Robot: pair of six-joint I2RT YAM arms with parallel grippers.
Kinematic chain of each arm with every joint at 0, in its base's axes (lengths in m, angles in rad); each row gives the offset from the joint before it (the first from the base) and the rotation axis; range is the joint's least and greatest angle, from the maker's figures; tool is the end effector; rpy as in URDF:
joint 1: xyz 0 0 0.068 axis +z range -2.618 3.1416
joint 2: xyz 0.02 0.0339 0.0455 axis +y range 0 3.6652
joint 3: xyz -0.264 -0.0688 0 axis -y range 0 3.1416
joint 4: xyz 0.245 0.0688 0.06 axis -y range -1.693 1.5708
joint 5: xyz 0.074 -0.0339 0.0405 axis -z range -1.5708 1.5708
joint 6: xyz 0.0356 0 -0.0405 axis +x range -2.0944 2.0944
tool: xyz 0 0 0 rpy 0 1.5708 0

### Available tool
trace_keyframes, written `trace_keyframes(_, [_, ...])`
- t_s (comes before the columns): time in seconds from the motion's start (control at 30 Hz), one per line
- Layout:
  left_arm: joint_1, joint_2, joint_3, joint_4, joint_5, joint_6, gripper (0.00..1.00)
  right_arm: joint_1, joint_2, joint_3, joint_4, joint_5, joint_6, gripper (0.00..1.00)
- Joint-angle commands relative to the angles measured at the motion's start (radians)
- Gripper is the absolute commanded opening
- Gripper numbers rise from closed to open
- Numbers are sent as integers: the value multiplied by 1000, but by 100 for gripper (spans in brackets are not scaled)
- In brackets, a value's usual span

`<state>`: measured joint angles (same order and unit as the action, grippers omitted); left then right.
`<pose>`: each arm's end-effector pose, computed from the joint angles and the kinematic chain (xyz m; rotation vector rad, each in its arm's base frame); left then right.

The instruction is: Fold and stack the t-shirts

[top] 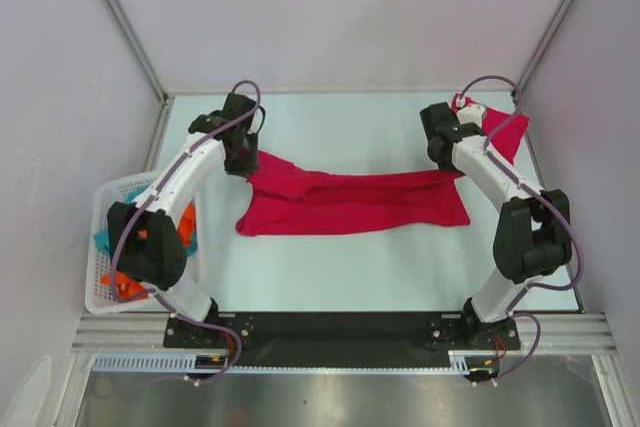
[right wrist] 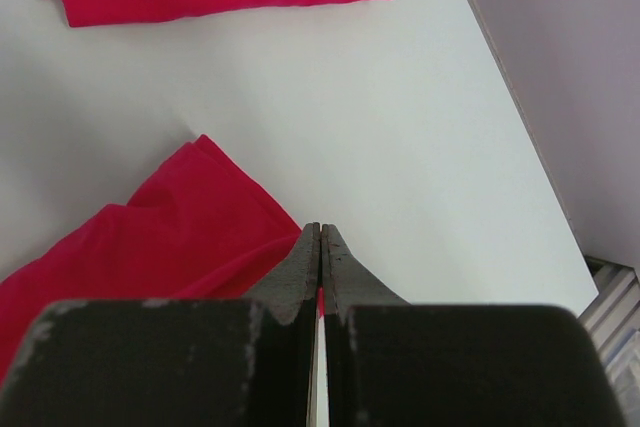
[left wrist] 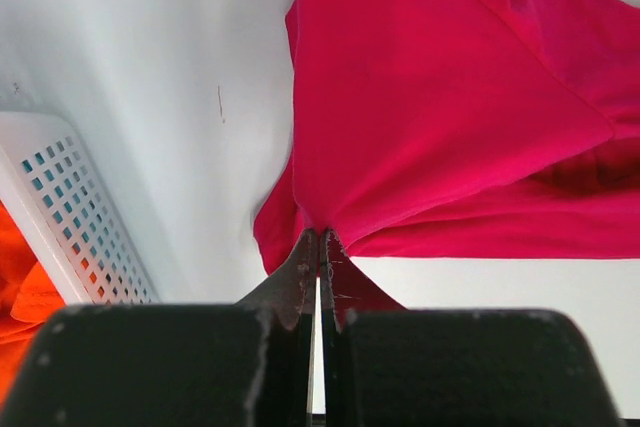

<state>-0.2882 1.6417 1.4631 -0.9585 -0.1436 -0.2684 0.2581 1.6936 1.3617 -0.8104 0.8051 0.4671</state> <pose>0.3239 -0.0907 0.2932 -0.0160 2.6864 0.0232 0.3397 0.0631 0.2627 0.4645 2.3287 -0.7588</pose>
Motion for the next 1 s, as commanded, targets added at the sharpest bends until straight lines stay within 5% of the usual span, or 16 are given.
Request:
trace_keyframes(0.0, [7, -54, -46, 33, 19, 5, 0, -3, -64, -35, -12, 42, 36, 0])
trace_keyframes(0.5, [7, -29, -175, 89, 36, 9, 2, 38, -14, -67, -21, 57, 50, 0])
trace_keyframes(0.6, [7, -22, -199, 96, 36, 11, 28, 49, 20, -62, -30, 48, 57, 3])
trace_keyframes(0.63, [4, -23, -208, 98, 36, 12, 50, 53, 27, -61, -36, 48, 61, 6])
trace_keyframes(0.67, [4, -25, -211, 98, 27, 12, 60, 56, 32, -56, -41, 48, 64, 9])
trace_keyframes(0.73, [-3, -31, -216, 98, 18, 14, 83, 67, 40, -50, -47, 46, 67, 25])
trace_keyframes(0.97, [-5, -54, -175, 87, -10, 11, 92, 82, 55, 23, -78, 60, 67, 36])
